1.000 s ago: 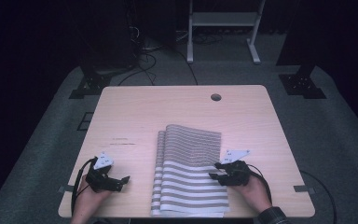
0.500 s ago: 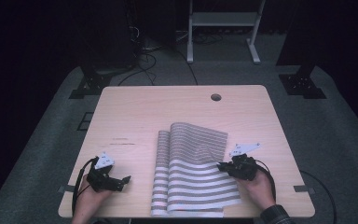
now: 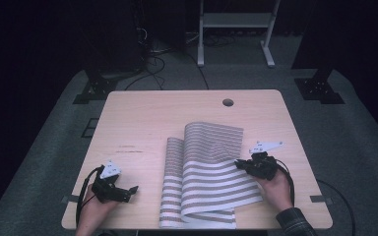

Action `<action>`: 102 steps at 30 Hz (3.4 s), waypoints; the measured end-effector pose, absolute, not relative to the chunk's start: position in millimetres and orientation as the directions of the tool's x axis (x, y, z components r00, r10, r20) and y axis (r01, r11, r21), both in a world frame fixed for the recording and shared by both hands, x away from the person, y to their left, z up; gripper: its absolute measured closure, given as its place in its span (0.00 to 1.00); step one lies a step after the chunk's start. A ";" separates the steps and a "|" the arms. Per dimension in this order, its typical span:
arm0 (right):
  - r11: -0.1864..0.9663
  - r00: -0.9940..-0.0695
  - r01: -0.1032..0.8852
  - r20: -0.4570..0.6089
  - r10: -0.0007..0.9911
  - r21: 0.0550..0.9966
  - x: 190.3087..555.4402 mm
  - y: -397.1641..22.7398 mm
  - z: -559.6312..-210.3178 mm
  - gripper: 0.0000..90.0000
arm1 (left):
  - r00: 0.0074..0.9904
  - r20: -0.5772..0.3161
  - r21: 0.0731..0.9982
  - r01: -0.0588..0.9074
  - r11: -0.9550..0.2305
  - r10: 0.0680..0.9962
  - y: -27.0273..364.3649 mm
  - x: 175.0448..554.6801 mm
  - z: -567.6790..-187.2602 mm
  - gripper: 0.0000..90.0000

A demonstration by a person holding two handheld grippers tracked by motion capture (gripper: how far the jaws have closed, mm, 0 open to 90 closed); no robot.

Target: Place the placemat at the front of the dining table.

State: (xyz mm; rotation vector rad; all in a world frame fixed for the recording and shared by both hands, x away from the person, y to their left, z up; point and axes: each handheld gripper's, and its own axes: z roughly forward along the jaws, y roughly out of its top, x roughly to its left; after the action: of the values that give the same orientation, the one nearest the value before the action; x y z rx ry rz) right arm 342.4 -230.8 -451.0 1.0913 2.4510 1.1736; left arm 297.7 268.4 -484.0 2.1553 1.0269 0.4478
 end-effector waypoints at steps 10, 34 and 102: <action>0.384 -0.677 0.526 0.100 0.729 0.759 363.3 -237.0 -445.8 0.96 | 0.627 0.012 0.715 0.539 -0.445 0.779 268.6 297.6 -483.9 0.00; 0.320 -0.554 0.576 0.071 0.829 0.752 440.5 -252.8 -452.4 0.96 | 0.625 0.012 0.718 0.538 -0.441 0.781 268.1 297.2 -484.2 0.00; 0.484 -0.799 0.457 0.105 0.592 0.746 283.7 -159.0 -469.2 0.48 | 0.651 0.012 0.718 0.523 -0.460 0.759 267.0 290.0 -484.2 0.00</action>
State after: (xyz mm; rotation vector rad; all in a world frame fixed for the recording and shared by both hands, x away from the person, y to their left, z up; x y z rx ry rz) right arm 283.7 -159.0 -469.2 0.9132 2.5593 1.2104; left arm 290.0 267.0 -484.2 2.1682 0.9906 0.4348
